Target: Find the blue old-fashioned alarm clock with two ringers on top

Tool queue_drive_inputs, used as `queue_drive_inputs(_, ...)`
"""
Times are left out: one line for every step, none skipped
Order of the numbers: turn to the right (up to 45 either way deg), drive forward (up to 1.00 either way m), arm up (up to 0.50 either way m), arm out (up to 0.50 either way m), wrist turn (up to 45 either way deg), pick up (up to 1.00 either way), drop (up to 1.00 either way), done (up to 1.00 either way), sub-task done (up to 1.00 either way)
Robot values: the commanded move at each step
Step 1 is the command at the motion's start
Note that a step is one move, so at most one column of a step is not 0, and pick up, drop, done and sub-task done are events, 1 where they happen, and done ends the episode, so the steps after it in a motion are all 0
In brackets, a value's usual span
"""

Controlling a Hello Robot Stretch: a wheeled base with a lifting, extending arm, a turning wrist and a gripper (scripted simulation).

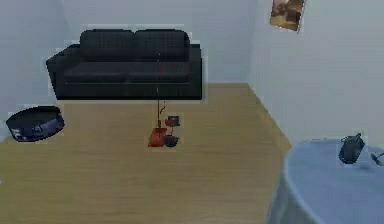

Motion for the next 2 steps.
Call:
queue_drive_inputs(-45.0, 0.0, 0.0, 0.0, 0.0, 0.0, 0.0, 0.0, 0.0)
queue_drive_inputs(-45.0, 0.0, 0.0, 0.0, 0.0, 0.0, 0.0, 0.0, 0.0)
